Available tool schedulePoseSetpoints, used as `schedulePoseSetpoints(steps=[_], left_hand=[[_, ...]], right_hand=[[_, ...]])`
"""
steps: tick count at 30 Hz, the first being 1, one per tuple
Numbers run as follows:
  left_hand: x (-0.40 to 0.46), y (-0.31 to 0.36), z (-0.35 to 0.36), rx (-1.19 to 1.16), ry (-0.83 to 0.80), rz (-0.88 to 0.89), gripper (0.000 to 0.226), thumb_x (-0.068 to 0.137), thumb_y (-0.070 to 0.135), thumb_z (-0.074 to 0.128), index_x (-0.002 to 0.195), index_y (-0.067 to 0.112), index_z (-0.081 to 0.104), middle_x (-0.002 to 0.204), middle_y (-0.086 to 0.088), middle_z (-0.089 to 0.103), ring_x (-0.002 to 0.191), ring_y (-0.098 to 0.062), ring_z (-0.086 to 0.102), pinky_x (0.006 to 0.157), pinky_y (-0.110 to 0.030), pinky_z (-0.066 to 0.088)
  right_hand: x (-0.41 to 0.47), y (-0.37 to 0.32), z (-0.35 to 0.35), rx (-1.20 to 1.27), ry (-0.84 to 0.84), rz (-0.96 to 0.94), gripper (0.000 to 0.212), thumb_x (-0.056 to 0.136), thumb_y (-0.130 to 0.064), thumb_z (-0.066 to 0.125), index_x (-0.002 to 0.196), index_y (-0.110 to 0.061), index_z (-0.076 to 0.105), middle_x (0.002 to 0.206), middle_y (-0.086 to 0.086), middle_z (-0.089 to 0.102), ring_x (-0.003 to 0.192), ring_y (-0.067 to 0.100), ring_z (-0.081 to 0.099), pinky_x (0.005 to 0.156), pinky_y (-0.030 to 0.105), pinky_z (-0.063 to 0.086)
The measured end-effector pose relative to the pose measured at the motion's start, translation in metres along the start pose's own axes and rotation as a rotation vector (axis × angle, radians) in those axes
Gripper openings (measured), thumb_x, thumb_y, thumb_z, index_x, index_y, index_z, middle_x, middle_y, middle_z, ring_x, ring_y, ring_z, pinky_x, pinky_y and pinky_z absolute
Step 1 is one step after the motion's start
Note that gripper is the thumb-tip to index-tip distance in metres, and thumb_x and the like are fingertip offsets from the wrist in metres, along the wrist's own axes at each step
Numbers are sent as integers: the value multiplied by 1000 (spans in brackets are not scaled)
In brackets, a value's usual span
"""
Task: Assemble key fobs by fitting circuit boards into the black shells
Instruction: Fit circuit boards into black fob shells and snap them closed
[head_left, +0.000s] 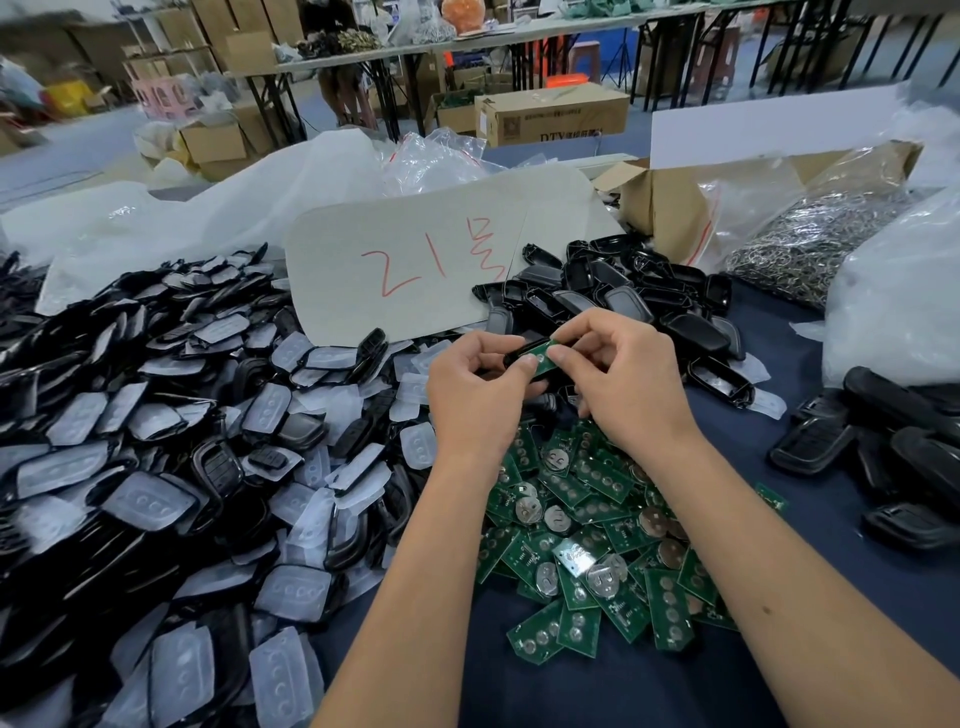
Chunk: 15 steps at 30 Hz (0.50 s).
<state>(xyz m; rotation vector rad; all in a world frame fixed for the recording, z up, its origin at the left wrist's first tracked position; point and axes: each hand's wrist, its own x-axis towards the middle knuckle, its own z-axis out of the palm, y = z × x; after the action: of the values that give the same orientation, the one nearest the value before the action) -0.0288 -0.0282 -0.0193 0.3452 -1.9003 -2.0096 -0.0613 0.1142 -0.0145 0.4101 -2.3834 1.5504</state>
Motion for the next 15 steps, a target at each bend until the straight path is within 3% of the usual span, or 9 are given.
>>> schedulePoseSetpoints(steps=[2,4,7,10,12,15], left_hand=[[0,0,-1,4,-23,5,14,88,-1,78,92,12,75,81,-9,71,68,-26,77,71,-41,66],[0,1,-3,13,-61,11,13,88,-2,77,93,9,74,91,-23,70,68,-28,77,71,-44,66],[1,4,-8,14,-109,27,15,87,-3,77,93,10,75,90,-22,72,67,-28,77,71,-44,66],[3,8,-14,9,-155,54,18,86,-2,77,91,15,77,90,-21,74,64,-25,76,63,-32,63],[5,10,-18,-28,-162,50,20,87,-3,76,92,16,78,87,-15,76,64,-19,74,59,-25,60],[8,10,-22,-56,-156,40,19,87,-3,75,95,15,77,82,-7,76,63,-17,73,60,-24,59]], right_hand=[[0,0,0,-19,8,21,12,90,-26,81,90,-23,70,69,1,68,48,12,60,51,32,53],[1,1,-2,-58,34,52,25,84,-37,85,91,-24,66,64,1,66,44,8,56,49,23,47],[3,3,-7,-76,-4,96,25,81,-46,86,88,-28,70,64,-1,66,46,5,55,47,17,43],[3,0,-9,209,-182,116,5,92,-25,80,94,-21,78,74,11,73,53,18,63,45,29,50],[2,-2,-8,432,-283,158,10,96,-9,73,102,-12,80,82,20,75,63,23,65,49,29,54],[1,-5,-5,550,-307,193,15,96,1,68,107,-4,77,83,18,76,65,19,68,55,25,58]])
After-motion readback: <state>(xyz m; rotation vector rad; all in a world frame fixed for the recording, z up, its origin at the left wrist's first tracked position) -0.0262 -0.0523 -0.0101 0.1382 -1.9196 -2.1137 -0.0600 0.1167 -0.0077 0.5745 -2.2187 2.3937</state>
